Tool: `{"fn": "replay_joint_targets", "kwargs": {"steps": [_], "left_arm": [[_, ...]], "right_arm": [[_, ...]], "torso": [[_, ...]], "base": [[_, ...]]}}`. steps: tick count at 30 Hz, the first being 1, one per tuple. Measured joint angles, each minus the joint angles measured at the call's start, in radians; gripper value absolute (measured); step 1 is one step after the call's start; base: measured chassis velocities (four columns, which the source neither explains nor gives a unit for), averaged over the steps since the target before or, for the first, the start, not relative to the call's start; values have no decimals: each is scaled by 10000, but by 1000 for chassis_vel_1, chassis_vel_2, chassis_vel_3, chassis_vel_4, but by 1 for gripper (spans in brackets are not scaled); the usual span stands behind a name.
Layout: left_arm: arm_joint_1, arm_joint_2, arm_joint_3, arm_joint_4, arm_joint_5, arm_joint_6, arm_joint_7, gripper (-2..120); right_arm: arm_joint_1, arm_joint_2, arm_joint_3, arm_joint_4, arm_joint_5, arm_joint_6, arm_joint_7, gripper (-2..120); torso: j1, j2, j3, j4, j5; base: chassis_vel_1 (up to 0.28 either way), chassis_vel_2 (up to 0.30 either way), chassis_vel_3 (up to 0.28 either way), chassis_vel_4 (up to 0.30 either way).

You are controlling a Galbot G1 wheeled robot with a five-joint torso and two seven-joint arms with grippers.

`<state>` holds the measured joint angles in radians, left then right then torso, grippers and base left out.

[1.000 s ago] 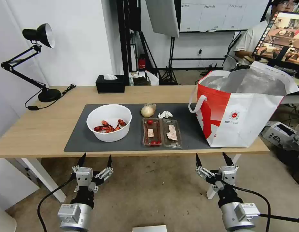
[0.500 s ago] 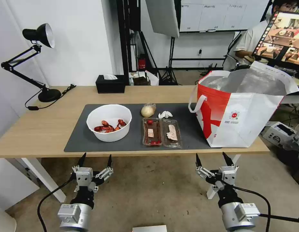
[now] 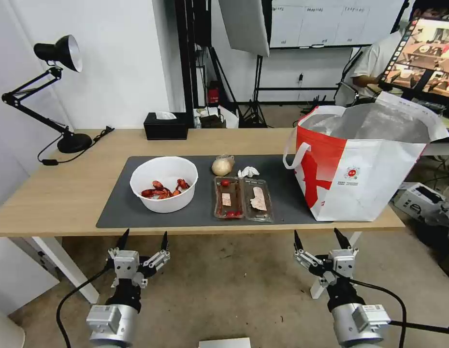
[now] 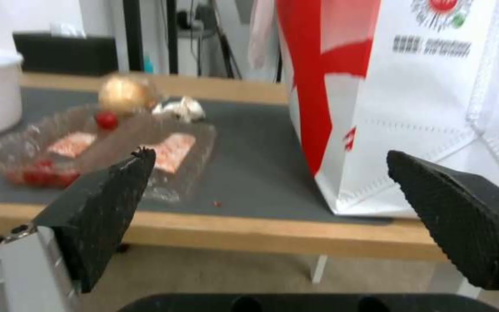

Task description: Pick up the trash from the table and place it into the takeout bag.

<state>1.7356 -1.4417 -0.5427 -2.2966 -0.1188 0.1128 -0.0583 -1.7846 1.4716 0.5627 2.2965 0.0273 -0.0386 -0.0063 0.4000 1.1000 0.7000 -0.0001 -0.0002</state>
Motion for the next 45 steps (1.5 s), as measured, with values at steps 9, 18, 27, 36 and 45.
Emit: {"fn": "replay_joint_targets", "kwargs": {"steps": [9, 18, 27, 36, 45], "left_arm": [[-1433, 1319, 201, 219, -2562, 2072, -1136, 100], [-1461, 1374, 291, 328, -2585, 1768, -958, 100], [-1383, 1298, 367, 348, -2521, 1733, -903, 100], [-1263, 1292, 342, 223, -2528, 1676, -804, 100], [-1282, 1339, 328, 276, -2558, 1261, -525, 100]], "right_arm": [[1118, -1871, 881, -252, 1812, -2666, -599, 100], [1672, -2735, 1329, -358, 2865, -3002, -1122, 100], [1608, -2641, 1306, -337, 2952, -2833, -1118, 100], [1626, -2632, 1125, -304, 3909, -2308, -889, 100], [1903, -2632, 678, -132, 6247, -2293, 233, 100]], "torso": [[1, -1, 1, -2, 3], [3, -1, 2, 2, 5], [2, -1, 1, 0, 3], [0, -1, 0, 1, 2], [0, -1, 0, 1, 2]], "base": [[0, 0, 0, 0], [0, 0, 0, 0], [0, 0, 0, 0], [0, 0, 0, 0], [0, 0, 0, 0]]}}
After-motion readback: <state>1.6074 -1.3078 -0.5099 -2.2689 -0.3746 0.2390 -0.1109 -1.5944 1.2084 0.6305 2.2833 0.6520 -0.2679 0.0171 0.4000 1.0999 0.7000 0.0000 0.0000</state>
